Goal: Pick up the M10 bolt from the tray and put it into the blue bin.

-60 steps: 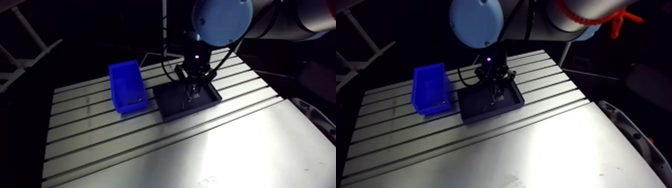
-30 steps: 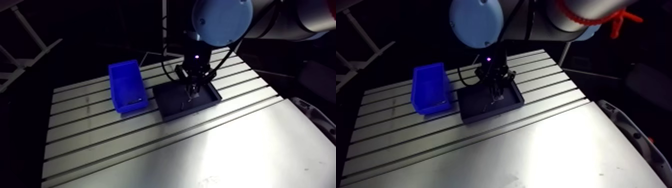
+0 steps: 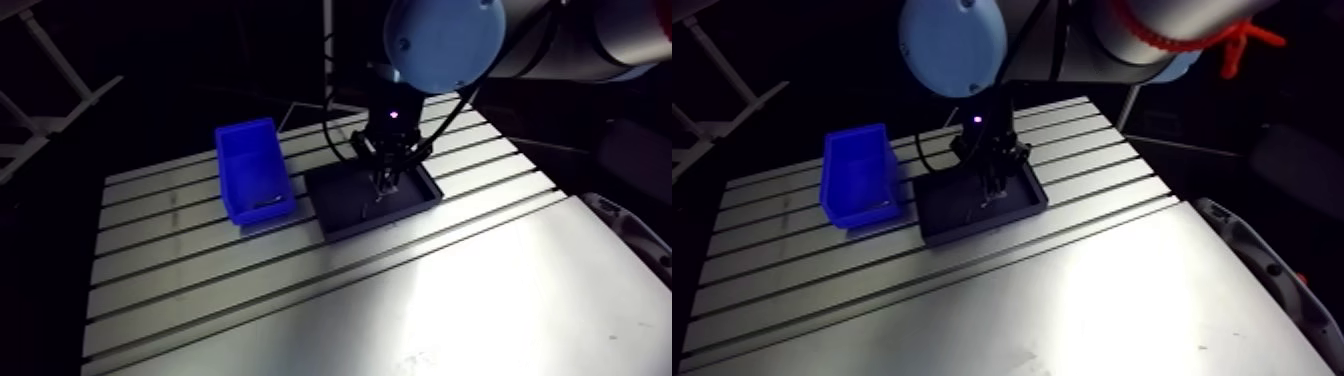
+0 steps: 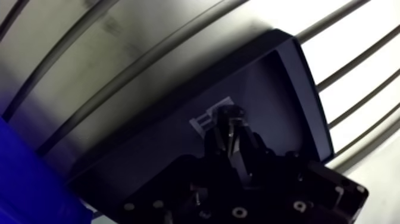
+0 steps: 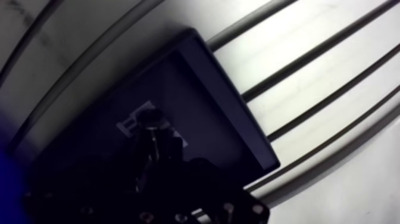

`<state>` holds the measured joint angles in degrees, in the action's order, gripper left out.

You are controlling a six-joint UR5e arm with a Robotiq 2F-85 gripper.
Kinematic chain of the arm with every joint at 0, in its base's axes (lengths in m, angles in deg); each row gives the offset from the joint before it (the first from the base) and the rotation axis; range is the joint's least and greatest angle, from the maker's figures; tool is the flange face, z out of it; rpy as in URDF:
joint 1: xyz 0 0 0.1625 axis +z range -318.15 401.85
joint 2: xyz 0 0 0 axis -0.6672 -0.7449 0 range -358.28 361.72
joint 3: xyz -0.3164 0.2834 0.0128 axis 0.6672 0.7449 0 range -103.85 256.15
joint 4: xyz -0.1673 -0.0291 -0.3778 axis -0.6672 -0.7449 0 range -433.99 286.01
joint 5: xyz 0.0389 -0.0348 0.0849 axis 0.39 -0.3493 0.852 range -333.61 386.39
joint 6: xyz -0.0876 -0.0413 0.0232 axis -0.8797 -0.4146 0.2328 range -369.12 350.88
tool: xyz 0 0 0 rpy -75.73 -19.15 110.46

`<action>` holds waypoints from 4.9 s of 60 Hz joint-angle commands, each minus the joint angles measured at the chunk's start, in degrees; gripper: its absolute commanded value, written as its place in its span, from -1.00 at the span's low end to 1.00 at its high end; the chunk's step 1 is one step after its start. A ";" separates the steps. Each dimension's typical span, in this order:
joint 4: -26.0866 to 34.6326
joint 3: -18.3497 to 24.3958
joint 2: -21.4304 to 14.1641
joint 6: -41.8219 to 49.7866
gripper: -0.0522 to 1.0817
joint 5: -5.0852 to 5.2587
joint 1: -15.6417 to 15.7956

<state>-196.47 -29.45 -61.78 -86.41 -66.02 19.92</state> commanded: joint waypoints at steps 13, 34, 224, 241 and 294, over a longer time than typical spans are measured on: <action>0.00 -0.16 -0.08 0.00 0.51 0.09 -0.05; -1.97 -0.61 -0.50 -1.14 0.68 0.25 0.11; 16.72 19.74 3.76 -90.64 0.99 -0.44 22.54; 14.78 18.14 5.58 -90.80 0.98 -0.60 22.54; 11.71 18.19 9.84 -90.37 0.86 -1.23 22.45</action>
<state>-184.44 -11.49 -52.47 -177.02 -67.24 42.38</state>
